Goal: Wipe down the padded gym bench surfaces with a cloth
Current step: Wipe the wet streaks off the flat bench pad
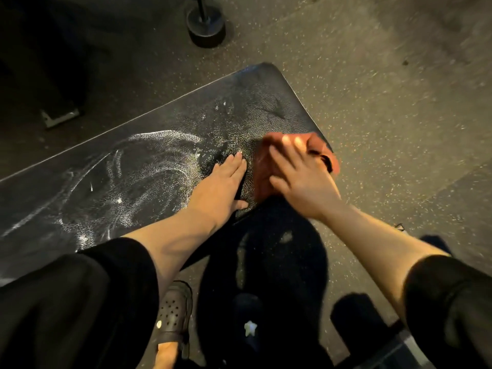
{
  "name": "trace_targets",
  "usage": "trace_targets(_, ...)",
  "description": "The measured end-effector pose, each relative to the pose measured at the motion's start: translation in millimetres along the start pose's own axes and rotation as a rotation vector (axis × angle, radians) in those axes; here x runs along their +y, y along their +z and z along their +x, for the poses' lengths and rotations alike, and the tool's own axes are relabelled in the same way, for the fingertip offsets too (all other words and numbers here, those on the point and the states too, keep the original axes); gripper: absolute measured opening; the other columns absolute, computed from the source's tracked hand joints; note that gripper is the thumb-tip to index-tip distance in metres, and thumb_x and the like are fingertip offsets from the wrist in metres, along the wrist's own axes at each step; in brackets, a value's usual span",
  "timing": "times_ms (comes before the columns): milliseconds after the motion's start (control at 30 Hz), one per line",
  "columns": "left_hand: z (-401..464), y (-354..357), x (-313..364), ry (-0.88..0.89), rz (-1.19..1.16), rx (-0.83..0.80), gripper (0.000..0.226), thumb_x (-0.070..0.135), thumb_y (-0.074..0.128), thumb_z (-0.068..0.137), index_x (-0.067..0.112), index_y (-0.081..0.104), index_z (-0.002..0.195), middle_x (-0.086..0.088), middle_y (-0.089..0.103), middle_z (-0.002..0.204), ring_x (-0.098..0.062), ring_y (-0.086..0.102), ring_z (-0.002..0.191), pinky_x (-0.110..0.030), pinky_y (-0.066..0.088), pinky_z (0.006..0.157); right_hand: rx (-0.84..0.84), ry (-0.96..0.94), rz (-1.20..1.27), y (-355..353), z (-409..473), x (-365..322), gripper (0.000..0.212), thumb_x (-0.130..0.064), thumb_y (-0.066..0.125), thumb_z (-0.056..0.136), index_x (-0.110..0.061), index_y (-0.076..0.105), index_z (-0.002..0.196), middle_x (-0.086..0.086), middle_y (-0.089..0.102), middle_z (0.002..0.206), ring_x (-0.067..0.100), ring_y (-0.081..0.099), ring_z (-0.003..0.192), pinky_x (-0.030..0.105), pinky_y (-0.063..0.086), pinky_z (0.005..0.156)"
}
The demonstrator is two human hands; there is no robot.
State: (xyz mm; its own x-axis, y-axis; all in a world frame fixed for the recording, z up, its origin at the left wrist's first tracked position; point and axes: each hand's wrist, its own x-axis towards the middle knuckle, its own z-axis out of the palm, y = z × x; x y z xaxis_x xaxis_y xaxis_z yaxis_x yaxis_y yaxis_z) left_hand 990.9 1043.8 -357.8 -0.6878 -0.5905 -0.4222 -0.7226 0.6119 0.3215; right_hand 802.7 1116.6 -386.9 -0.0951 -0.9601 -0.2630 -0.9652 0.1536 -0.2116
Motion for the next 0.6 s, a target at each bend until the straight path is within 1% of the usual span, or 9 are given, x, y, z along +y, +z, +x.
trace_targets(67,-0.1,0.6,-0.2,0.002,0.005,0.001,0.094,0.031,0.067,0.086,0.012,0.003,0.152,-0.001,-0.008,0.160,-0.015,-0.005,0.147,-0.027,-0.002,0.117,0.022,0.157,0.087,-8.2,18.6,7.4,0.063,-0.049,0.032,0.098,-0.027,0.009,0.153,0.005,-0.002,0.161,0.027,-0.004,0.147,0.046,0.009,0.117)
trace_targets(167,-0.7,0.7,0.6,-0.002,0.002,0.015,0.093,0.031,0.067,0.086,0.012,0.003,0.152,-0.001,-0.007,0.160,-0.014,-0.004,0.147,-0.027,-0.001,0.117,0.071,0.294,0.068,-3.7,21.8,-15.2,0.064,-0.045,0.031,0.100,-0.022,0.003,0.153,0.009,-0.007,0.160,0.029,-0.010,0.147,0.045,-0.003,0.117)
trace_targets(267,-0.7,0.6,0.5,0.001,-0.005,0.021,0.092,0.030,0.067,0.086,0.012,0.005,0.152,-0.001,-0.006,0.160,-0.014,-0.004,0.147,-0.027,-0.001,0.117,0.095,0.120,0.014,11.4,-6.4,-30.5,0.065,-0.049,0.025,0.094,-0.020,0.018,0.152,0.012,0.008,0.160,0.031,0.006,0.147,0.045,0.010,0.117)
trace_targets(333,-0.3,1.5,-0.1,0.005,-0.018,0.022,0.093,0.030,0.068,0.085,0.012,0.006,0.152,-0.002,-0.006,0.160,-0.014,-0.005,0.147,-0.027,-0.002,0.116,0.048,-0.009,-0.018,7.7,-11.6,-18.6,0.065,-0.054,0.025,0.089,-0.027,0.029,0.149,0.006,0.020,0.158,0.029,0.019,0.145,0.048,0.026,0.111)
trace_targets(367,0.3,1.9,-0.8,0.006,-0.025,0.025,0.093,0.030,0.068,0.086,0.012,0.006,0.152,-0.002,-0.007,0.160,-0.014,-0.005,0.147,-0.026,-0.003,0.116,0.045,-0.025,-0.023,3.5,-3.3,-7.3,0.064,-0.056,0.026,0.090,-0.031,0.029,0.148,0.003,0.020,0.158,0.029,0.019,0.145,0.051,0.028,0.110)
trace_targets(433,0.6,3.1,-2.6,0.015,-0.035,0.018,0.093,0.031,0.067,0.086,0.012,0.004,0.152,-0.001,-0.007,0.160,-0.014,-0.006,0.147,-0.026,-0.005,0.115,0.034,0.111,0.002,-6.7,19.0,10.8,0.060,-0.060,0.030,0.093,-0.042,0.018,0.148,-0.005,0.007,0.161,0.029,0.003,0.147,0.061,0.012,0.112)
trace_targets(500,0.4,5.6,-4.7,0.018,-0.055,0.034,0.093,0.029,0.067,0.087,0.013,0.004,0.152,0.000,-0.007,0.160,-0.013,-0.006,0.146,-0.025,-0.006,0.115,0.032,0.329,0.098,-16.3,38.7,16.8,0.060,-0.057,0.031,0.095,-0.044,0.007,0.149,-0.008,-0.005,0.161,0.031,-0.010,0.146,0.062,-0.005,0.111)
trace_targets(533,0.2,6.0,-5.4,0.019,-0.065,0.041,0.093,0.028,0.068,0.086,0.013,0.004,0.152,0.000,-0.007,0.160,-0.013,-0.006,0.146,-0.024,-0.007,0.115,0.050,0.375,0.124,-18.1,43.3,12.3,0.062,-0.054,0.032,0.097,-0.040,0.005,0.150,-0.004,-0.007,0.161,0.032,-0.012,0.146,0.061,-0.007,0.112)
trace_targets(600,-0.4,6.1,-5.7,0.023,-0.084,0.042,0.093,0.026,0.068,0.086,0.013,0.004,0.152,-0.001,-0.007,0.160,-0.012,-0.007,0.146,-0.022,-0.008,0.114,0.078,0.330,0.100,-10.2,35.6,-5.7,0.065,-0.046,0.035,0.099,-0.025,0.006,0.153,0.007,-0.006,0.161,0.034,-0.011,0.146,0.056,-0.004,0.115)
